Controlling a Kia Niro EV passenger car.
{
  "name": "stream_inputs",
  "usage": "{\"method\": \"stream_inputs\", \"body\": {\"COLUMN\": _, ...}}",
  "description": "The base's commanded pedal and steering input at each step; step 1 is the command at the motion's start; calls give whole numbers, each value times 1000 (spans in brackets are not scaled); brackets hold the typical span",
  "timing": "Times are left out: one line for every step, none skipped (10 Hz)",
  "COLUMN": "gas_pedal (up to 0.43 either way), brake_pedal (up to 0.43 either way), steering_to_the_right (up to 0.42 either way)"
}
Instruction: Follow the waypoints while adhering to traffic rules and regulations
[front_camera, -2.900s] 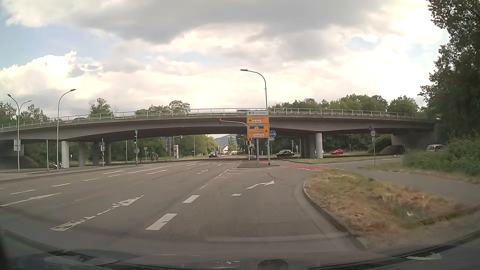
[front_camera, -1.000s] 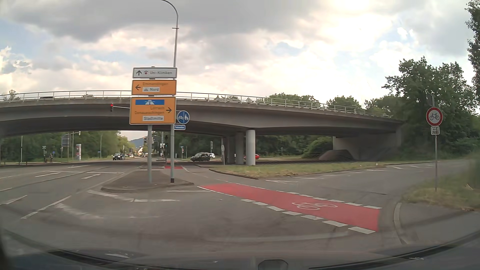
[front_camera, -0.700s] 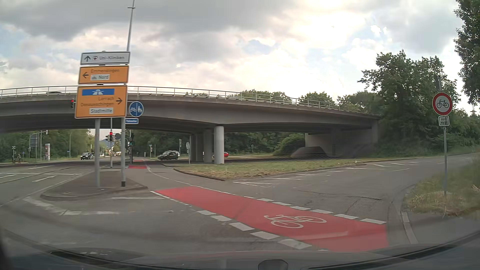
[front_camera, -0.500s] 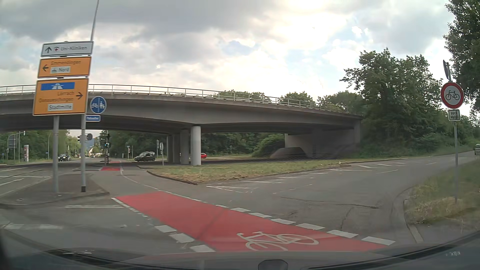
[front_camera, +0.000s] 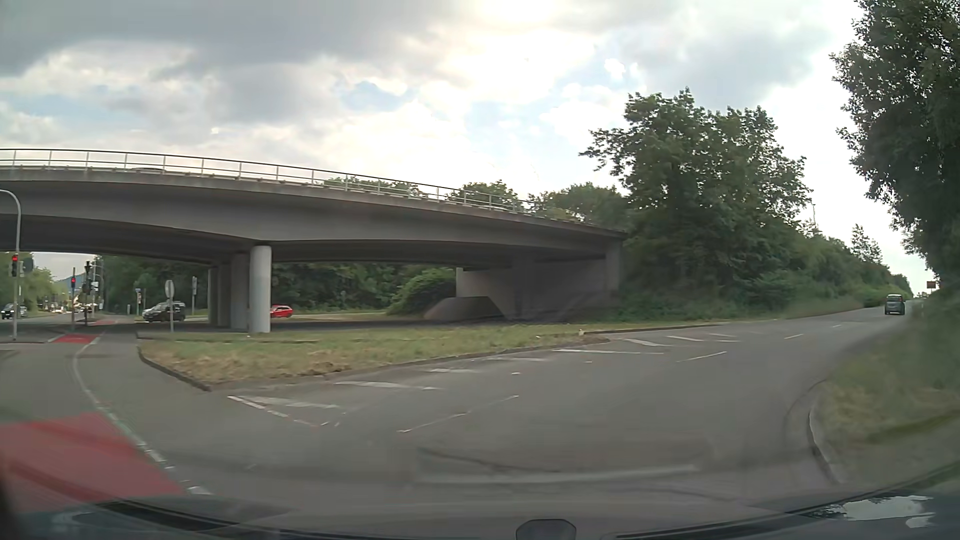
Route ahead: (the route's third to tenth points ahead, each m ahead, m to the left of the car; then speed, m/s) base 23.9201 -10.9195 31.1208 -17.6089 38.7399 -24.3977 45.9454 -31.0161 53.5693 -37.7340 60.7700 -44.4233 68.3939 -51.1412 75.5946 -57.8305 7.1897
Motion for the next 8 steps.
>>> {"method": "stream_inputs", "body": {"gas_pedal": 110, "brake_pedal": 0, "steering_to_the_right": 236}}
{"method": "stream_inputs", "body": {"gas_pedal": 110, "brake_pedal": 0, "steering_to_the_right": 236}}
{"method": "stream_inputs", "body": {"gas_pedal": 110, "brake_pedal": 0, "steering_to_the_right": 235}}
{"method": "stream_inputs", "body": {"gas_pedal": 118, "brake_pedal": 0, "steering_to_the_right": 235}}
{"method": "stream_inputs", "body": {"gas_pedal": 130, "brake_pedal": 0, "steering_to_the_right": 231}}
{"method": "stream_inputs", "body": {"gas_pedal": 157, "brake_pedal": 0, "steering_to_the_right": 222}}
{"method": "stream_inputs", "body": {"gas_pedal": 189, "brake_pedal": 0, "steering_to_the_right": 210}}
{"method": "stream_inputs", "body": {"gas_pedal": 189, "brake_pedal": 0, "steering_to_the_right": 201}}
